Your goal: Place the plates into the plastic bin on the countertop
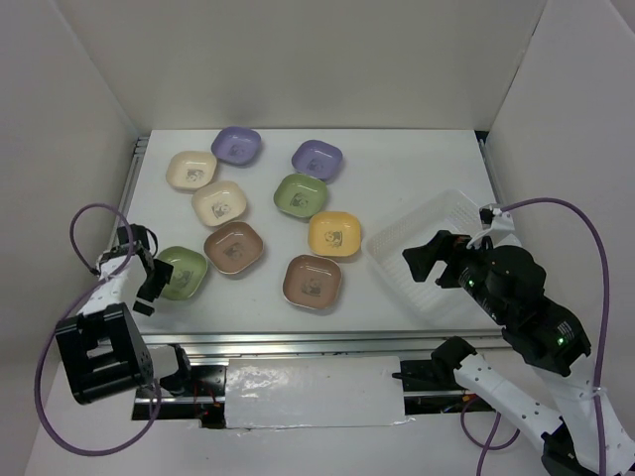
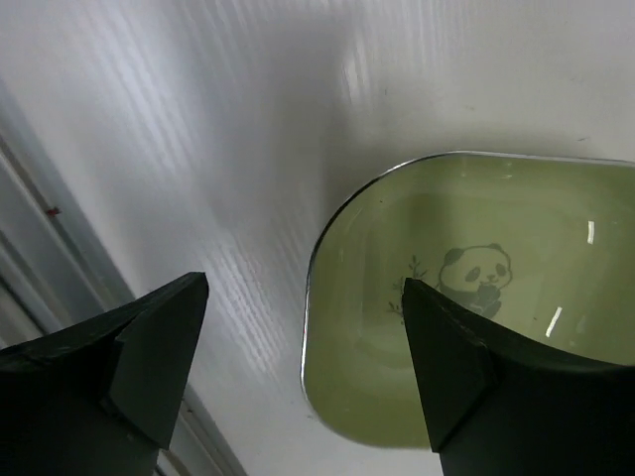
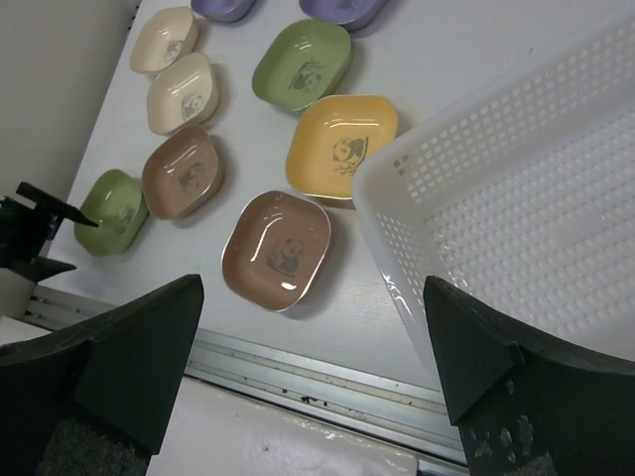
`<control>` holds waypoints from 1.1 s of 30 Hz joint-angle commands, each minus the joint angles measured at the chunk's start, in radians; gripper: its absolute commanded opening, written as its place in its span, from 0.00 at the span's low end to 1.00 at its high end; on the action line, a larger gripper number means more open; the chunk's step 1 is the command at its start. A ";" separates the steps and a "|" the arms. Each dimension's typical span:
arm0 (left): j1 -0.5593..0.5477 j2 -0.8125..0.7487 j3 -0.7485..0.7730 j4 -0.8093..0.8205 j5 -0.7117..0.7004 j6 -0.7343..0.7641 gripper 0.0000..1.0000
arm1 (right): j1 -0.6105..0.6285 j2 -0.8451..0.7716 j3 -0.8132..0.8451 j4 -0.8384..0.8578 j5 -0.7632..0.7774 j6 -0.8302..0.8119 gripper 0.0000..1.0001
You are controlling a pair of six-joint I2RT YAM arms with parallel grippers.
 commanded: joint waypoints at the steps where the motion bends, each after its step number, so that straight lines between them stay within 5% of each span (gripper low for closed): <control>1: 0.023 0.052 -0.068 0.154 0.067 -0.036 0.91 | -0.004 0.001 -0.012 0.096 -0.024 -0.022 1.00; 4: 0.034 0.102 -0.101 0.218 0.079 -0.035 0.82 | -0.003 0.004 -0.006 0.098 -0.028 -0.030 1.00; 6: 0.043 0.118 -0.106 0.229 0.078 -0.030 0.64 | -0.004 0.004 -0.002 0.093 -0.025 -0.033 1.00; 7: 0.048 0.113 -0.103 0.220 0.076 -0.029 0.36 | -0.003 0.001 -0.002 0.092 -0.019 -0.036 1.00; 10: 0.062 0.028 -0.088 0.130 0.050 -0.042 0.00 | -0.004 -0.007 -0.005 0.096 -0.016 -0.036 1.00; 15: 0.066 -0.271 0.006 -0.100 -0.063 -0.116 0.00 | -0.004 -0.001 -0.023 0.116 -0.013 -0.034 1.00; 19: 0.031 -0.442 0.090 0.013 0.097 -0.004 0.00 | -0.009 0.022 -0.034 0.129 -0.011 -0.021 1.00; 22: -0.109 -0.367 0.155 0.152 0.228 0.050 0.00 | -0.015 0.022 -0.023 0.121 0.022 0.013 1.00; 25: -0.452 -0.199 0.266 0.223 0.244 0.036 0.00 | -0.021 0.007 0.017 0.090 0.106 0.045 1.00; 26: -0.669 -0.148 0.370 0.222 0.113 0.013 0.00 | -0.029 0.004 0.052 0.060 0.133 0.053 1.00; 28: -0.906 0.041 0.563 0.182 -0.029 -0.019 0.00 | -0.035 0.004 0.107 0.003 0.218 0.091 1.00; 33: -1.136 0.430 0.866 0.206 -0.074 -0.065 0.00 | -0.047 -0.024 0.199 -0.108 0.366 0.159 1.00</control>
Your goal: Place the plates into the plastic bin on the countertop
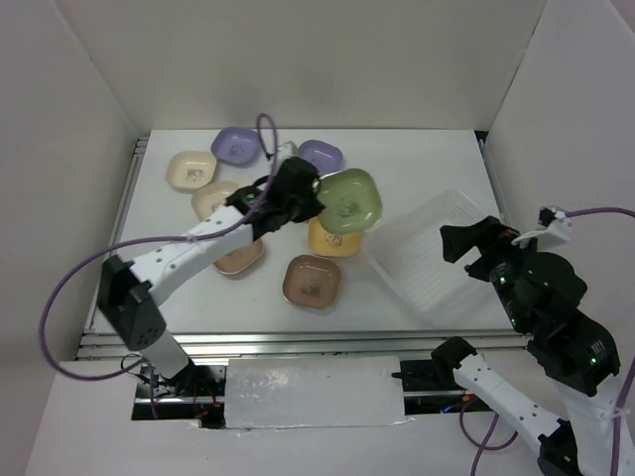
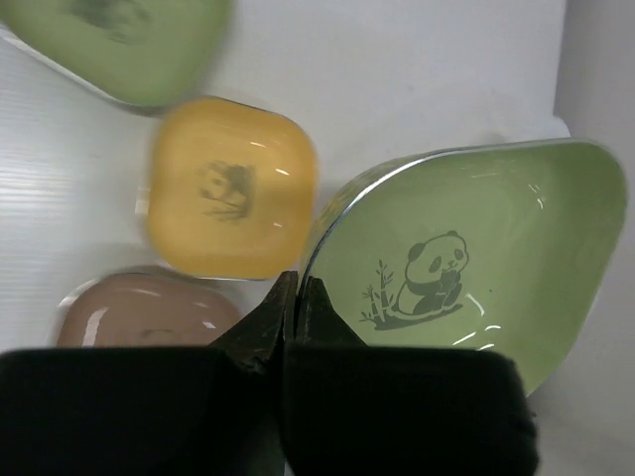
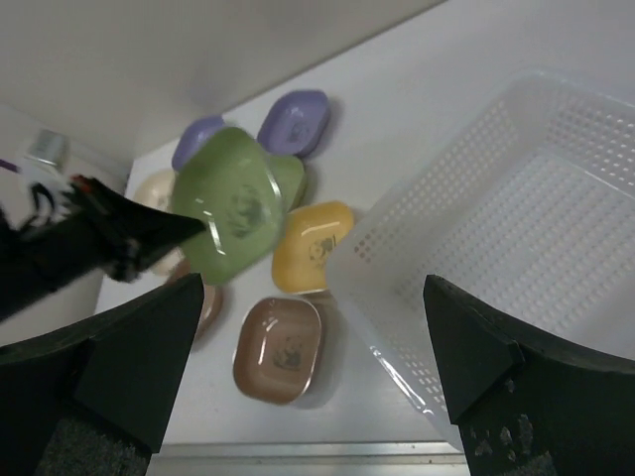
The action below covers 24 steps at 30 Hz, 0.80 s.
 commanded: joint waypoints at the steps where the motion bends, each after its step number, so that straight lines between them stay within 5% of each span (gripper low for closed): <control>1: -0.128 0.146 0.180 0.030 -0.084 -0.060 0.00 | -0.008 -0.045 0.083 -0.099 0.173 0.076 1.00; 7: -0.223 0.476 0.441 0.173 0.020 -0.043 0.00 | 0.009 -0.060 0.115 -0.170 0.223 0.105 1.00; 11: -0.268 0.714 0.719 0.060 0.037 -0.043 0.00 | 0.036 -0.065 0.147 -0.202 0.247 0.116 1.00; 17: -0.274 0.840 0.775 0.099 0.089 -0.094 0.00 | 0.085 -0.085 0.155 -0.237 0.287 0.136 1.00; 20: -0.268 0.893 0.827 0.087 0.113 -0.094 0.14 | 0.110 -0.095 0.144 -0.247 0.302 0.148 1.00; 21: -0.265 0.901 0.846 0.087 0.126 -0.086 0.34 | 0.116 -0.097 0.140 -0.247 0.305 0.149 1.00; 24: -0.271 0.871 0.845 0.101 0.143 -0.059 0.61 | 0.130 -0.106 0.124 -0.245 0.310 0.154 1.00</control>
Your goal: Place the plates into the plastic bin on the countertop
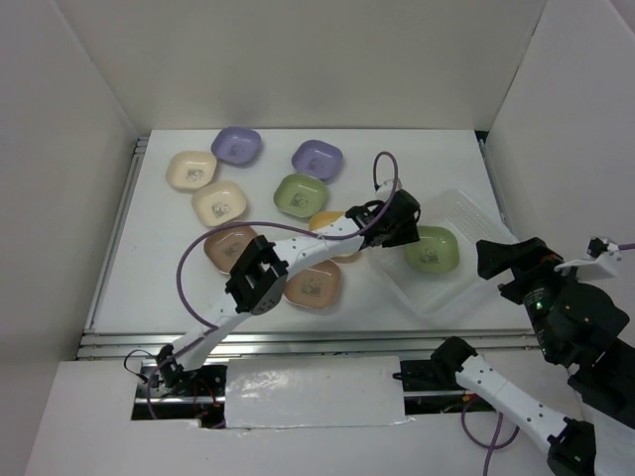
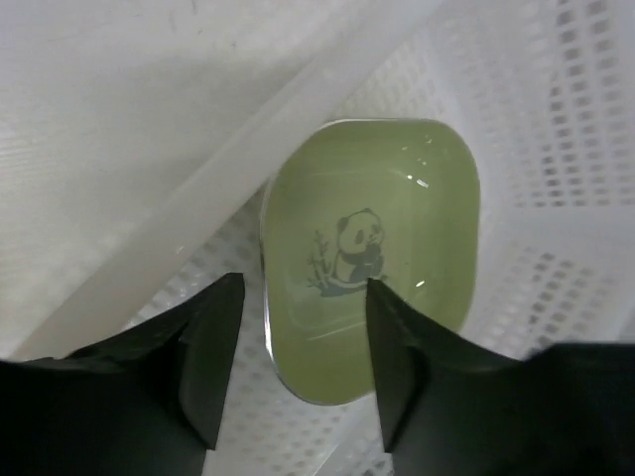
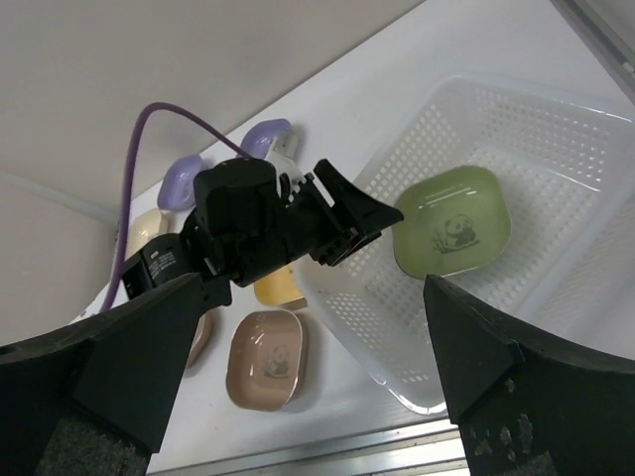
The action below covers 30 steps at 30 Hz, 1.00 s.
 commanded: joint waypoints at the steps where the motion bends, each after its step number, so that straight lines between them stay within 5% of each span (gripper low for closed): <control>1: -0.013 -0.065 0.034 0.058 0.020 0.038 0.67 | 0.021 -0.013 -0.013 -0.014 0.042 0.024 1.00; 2: -0.024 -0.141 0.011 0.087 -0.006 0.056 0.74 | 0.027 -0.016 -0.018 -0.008 0.039 0.021 1.00; 3: -0.035 -0.185 -0.049 0.102 -0.022 0.087 0.97 | 0.030 -0.017 -0.024 -0.001 0.038 0.017 1.00; 8: -0.058 -0.595 -0.345 0.171 -0.155 0.132 0.99 | 0.039 -0.008 -0.100 0.110 -0.059 -0.048 1.00; 12: -0.004 -0.849 -0.604 -0.114 -0.392 -0.016 0.99 | 0.039 0.093 -0.221 0.266 -0.214 -0.136 1.00; 15: 0.124 -1.056 -0.836 -0.232 -0.414 -0.118 0.99 | 0.045 0.204 -0.266 0.362 -0.333 -0.164 1.00; 20: 0.501 -1.390 -1.224 -0.281 -0.290 -0.131 0.99 | 0.148 0.392 -0.311 0.535 -0.469 -0.144 1.00; 24: 0.788 -1.489 -1.442 -0.226 -0.172 0.001 0.99 | 0.278 0.649 -0.285 0.616 -0.393 -0.107 1.00; 30: 0.962 -1.455 -1.571 -0.097 -0.043 0.106 0.99 | 0.416 0.896 -0.245 0.685 -0.346 -0.033 1.00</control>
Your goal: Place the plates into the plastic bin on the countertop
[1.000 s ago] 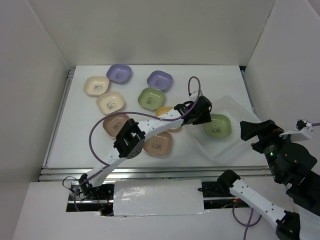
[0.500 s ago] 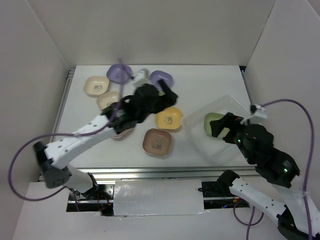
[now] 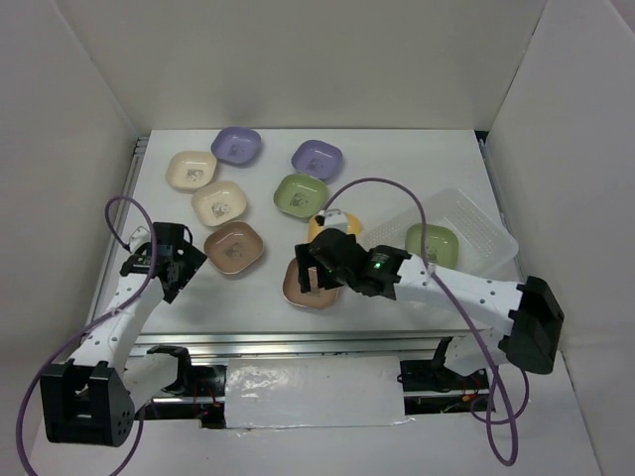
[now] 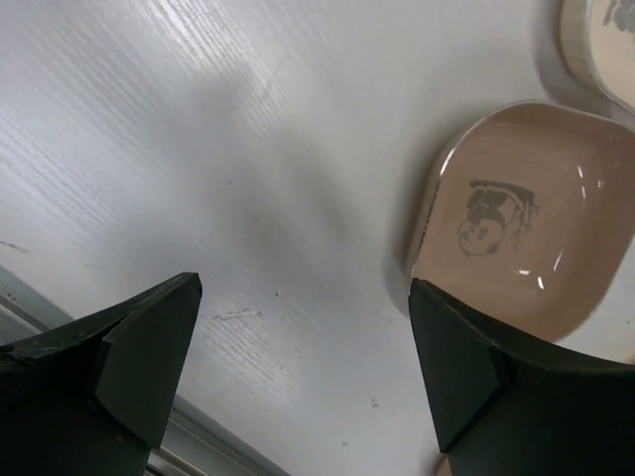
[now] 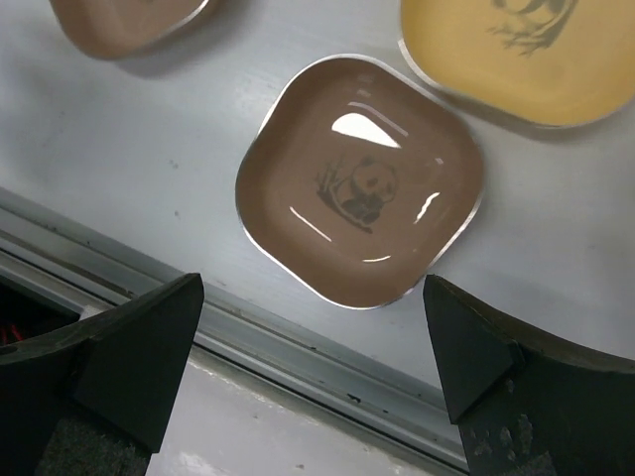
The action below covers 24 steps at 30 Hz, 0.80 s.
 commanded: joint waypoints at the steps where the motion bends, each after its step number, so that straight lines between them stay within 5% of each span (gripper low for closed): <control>1: 0.058 0.048 -0.025 0.136 0.103 0.080 0.99 | 0.067 0.061 0.053 0.103 0.046 0.057 1.00; 13: 0.031 0.330 -0.031 0.430 0.190 0.085 0.99 | 0.167 0.095 0.104 0.074 0.088 0.053 1.00; 17: 0.006 0.413 -0.025 0.449 0.181 0.054 0.89 | 0.173 0.078 0.084 0.075 0.094 0.060 1.00; 18: 0.002 0.432 -0.028 0.453 0.183 0.048 0.83 | 0.174 0.075 0.082 0.075 0.095 0.063 1.00; 21: 0.003 0.431 -0.052 0.455 0.181 0.025 0.43 | 0.179 0.067 0.082 0.063 0.106 0.066 1.00; 22: 0.006 0.417 -0.060 0.421 0.171 0.012 0.14 | 0.185 0.061 0.087 0.054 0.109 0.065 1.00; 24: 0.008 0.330 -0.068 0.357 0.135 -0.005 0.00 | 0.185 0.056 0.086 0.054 0.115 0.060 1.00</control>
